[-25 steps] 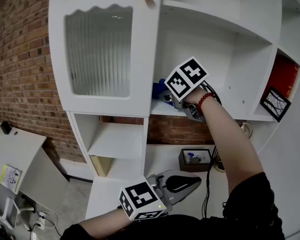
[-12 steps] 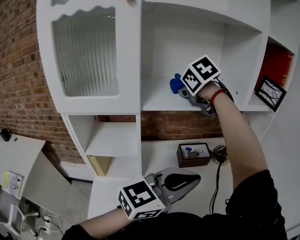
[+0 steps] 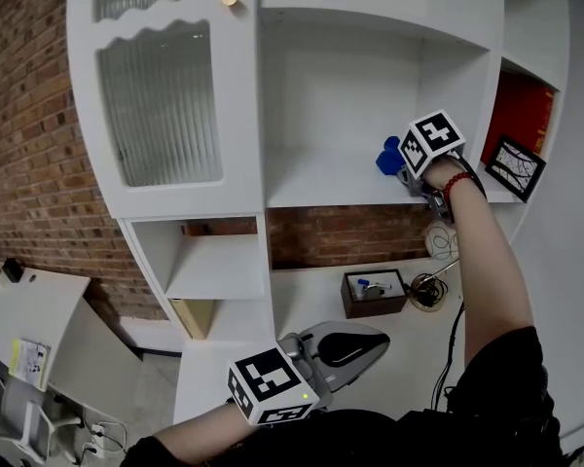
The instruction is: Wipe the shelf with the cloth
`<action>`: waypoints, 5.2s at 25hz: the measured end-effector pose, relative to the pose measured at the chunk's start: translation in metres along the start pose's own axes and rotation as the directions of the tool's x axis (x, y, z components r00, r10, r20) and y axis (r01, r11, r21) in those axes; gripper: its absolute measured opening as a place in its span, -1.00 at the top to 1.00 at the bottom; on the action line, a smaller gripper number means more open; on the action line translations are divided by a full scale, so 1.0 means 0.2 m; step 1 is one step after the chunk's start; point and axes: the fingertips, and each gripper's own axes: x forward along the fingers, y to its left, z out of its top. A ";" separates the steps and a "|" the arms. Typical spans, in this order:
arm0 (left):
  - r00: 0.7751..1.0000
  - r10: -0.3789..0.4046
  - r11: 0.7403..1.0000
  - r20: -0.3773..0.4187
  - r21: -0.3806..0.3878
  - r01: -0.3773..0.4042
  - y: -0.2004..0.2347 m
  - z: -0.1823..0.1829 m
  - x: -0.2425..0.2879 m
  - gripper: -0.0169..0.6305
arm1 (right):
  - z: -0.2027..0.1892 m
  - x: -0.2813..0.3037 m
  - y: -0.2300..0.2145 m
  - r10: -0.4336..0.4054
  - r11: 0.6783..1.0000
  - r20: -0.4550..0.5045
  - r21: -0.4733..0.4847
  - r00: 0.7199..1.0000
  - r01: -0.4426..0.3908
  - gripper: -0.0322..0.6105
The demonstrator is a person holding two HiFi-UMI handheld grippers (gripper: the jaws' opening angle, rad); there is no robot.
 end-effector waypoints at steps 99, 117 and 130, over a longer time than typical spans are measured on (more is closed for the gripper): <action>1.000 0.008 1.000 -0.002 0.022 -0.008 -0.09 0.01 -0.10 0.94 | 0.26 -0.20 1.26 0.496 0.868 0.309 -0.191 0.811 -0.458 0.79; 0.990 -0.127 0.991 -0.056 0.023 0.128 -0.23 -0.03 0.19 0.94 | -0.24 -0.32 0.03 0.090 0.951 0.426 0.233 0.900 -0.205 0.79; 0.993 0.116 0.992 0.029 0.039 -0.117 0.12 0.22 0.06 0.94 | 0.29 -0.75 0.20 0.257 0.887 0.833 -0.001 0.490 -0.463 0.79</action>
